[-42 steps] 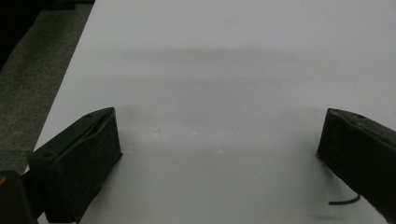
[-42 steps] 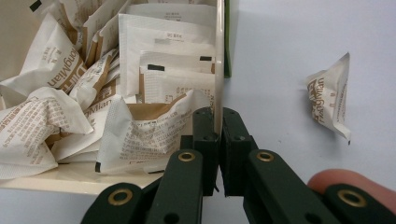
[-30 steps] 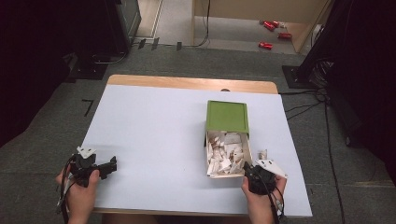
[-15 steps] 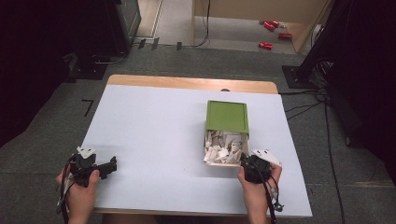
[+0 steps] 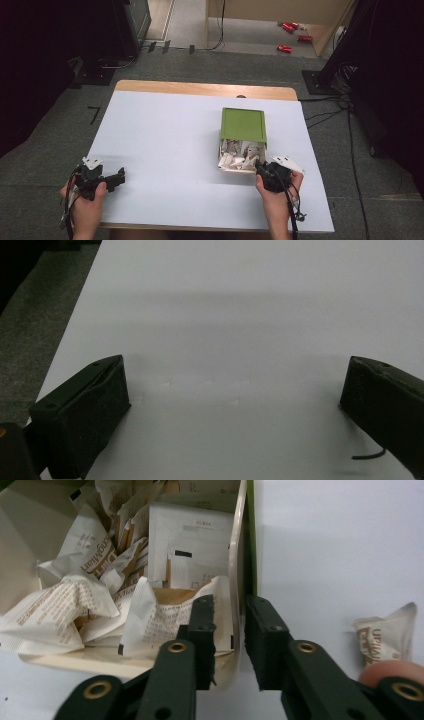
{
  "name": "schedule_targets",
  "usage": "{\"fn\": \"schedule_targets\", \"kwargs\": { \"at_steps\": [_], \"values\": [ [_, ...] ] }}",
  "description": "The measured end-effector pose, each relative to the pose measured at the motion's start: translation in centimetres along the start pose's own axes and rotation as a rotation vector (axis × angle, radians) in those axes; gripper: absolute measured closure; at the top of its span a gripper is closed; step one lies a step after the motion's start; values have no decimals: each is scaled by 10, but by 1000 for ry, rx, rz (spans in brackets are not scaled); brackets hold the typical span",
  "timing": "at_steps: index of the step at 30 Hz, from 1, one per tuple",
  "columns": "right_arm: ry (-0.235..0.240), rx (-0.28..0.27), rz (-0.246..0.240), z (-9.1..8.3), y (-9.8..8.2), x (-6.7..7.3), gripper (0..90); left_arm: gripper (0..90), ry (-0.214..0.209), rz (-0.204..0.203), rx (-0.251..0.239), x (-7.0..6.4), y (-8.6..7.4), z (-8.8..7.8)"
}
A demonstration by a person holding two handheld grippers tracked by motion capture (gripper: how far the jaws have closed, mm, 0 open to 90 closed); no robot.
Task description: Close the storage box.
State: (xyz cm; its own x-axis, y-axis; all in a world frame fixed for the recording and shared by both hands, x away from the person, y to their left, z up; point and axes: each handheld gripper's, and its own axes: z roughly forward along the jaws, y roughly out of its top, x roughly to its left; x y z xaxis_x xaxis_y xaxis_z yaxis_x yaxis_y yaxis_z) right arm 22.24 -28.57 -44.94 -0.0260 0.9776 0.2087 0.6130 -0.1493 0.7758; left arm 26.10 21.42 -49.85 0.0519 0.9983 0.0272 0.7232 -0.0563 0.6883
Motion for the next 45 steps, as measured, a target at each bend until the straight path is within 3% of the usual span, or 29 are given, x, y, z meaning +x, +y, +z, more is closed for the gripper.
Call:
{"fn": "schedule_targets", "kwargs": {
  "at_steps": [14,24,30,45],
  "values": [
    [29,18,-46,-27,-23,4,676,0,0,0,0,0,0,0],
    [29,30,-66,-21,-25,9,675,0,0,0,0,0,0,0],
    [8,32,-52,-19,-25,8,675,0,0,0,0,0,0,0],
    [17,38,-62,-17,-28,8,671,0,0,0,0,0,0,0]
  ]
}}
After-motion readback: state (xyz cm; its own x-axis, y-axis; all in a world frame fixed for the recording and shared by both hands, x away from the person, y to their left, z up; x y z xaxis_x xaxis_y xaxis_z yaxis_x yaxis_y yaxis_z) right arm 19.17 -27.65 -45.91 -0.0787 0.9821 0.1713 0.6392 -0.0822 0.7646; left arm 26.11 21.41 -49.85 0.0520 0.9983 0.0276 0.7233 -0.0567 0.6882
